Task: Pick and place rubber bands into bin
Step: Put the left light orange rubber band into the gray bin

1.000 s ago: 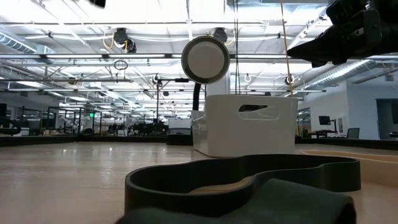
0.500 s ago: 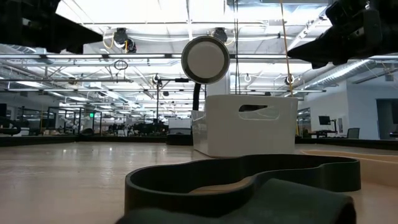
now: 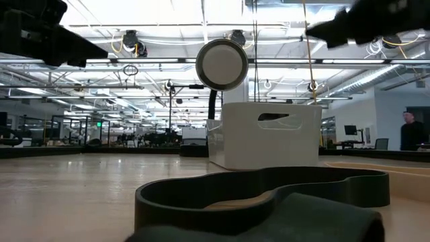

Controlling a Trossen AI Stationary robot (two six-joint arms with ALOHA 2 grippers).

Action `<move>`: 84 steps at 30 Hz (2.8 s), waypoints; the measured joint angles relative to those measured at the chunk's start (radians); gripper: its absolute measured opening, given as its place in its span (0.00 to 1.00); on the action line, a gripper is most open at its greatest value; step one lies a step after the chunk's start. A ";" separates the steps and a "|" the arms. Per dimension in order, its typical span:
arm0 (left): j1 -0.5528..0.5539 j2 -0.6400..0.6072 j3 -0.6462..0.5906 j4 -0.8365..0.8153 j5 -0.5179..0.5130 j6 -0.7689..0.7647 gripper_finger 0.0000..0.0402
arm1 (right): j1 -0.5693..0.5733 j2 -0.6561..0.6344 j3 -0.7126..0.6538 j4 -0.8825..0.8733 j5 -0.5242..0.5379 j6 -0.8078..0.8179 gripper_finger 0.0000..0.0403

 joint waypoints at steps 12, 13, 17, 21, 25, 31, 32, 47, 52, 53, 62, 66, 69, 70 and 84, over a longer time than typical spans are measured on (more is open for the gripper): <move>0.000 0.000 0.000 0.000 0.000 -0.039 0.03 | 0.219 0.456 0.497 -0.456 0.154 0.144 0.50; 0.000 0.000 0.000 0.000 0.000 -0.045 0.05 | 0.235 0.492 0.524 -0.471 0.153 0.152 0.52; 0.000 0.000 0.000 0.002 0.000 -0.062 0.09 | 0.282 0.636 0.607 -0.492 0.151 0.228 0.56; 0.000 0.000 0.000 0.003 0.000 -0.068 0.11 | 0.299 0.739 0.662 -0.489 0.105 0.385 0.56; 0.000 0.000 0.000 0.003 0.001 -0.070 0.11 | 0.327 0.813 0.669 -0.504 0.038 0.491 0.55; -0.001 0.001 0.000 0.002 0.001 -0.095 0.12 | 0.349 0.875 0.668 -0.603 0.016 0.750 0.55; 0.000 0.000 0.000 0.002 0.001 -0.095 0.12 | 0.350 0.885 0.667 -0.607 0.012 0.795 0.55; 0.000 0.000 0.000 0.002 0.003 -0.097 0.12 | 0.355 1.038 0.667 -0.731 -0.061 1.023 0.54; 0.000 0.000 0.000 0.002 0.004 -0.099 0.12 | 0.355 1.078 0.672 -0.734 -0.065 1.023 0.54; 0.000 0.001 0.000 0.002 0.004 -0.099 0.12 | 0.355 1.082 0.672 -0.738 -0.066 1.024 0.53; 0.000 0.001 0.000 0.002 0.004 -0.099 0.12 | 0.338 1.045 0.668 -0.731 -0.064 1.015 0.14; 0.000 0.000 0.000 0.002 0.004 -0.103 0.12 | 0.325 0.987 0.662 -0.736 -0.080 0.942 0.03; 0.000 0.001 0.000 0.002 0.004 -0.104 0.12 | 0.318 0.905 0.663 -0.724 -0.050 0.888 0.01; 0.000 0.001 0.000 0.002 0.004 -0.104 0.12 | 0.315 0.876 0.663 -0.721 -0.032 0.862 0.01; 0.000 0.001 0.000 -0.002 0.003 -0.093 0.12 | 0.266 0.344 0.490 -0.390 0.081 0.302 0.00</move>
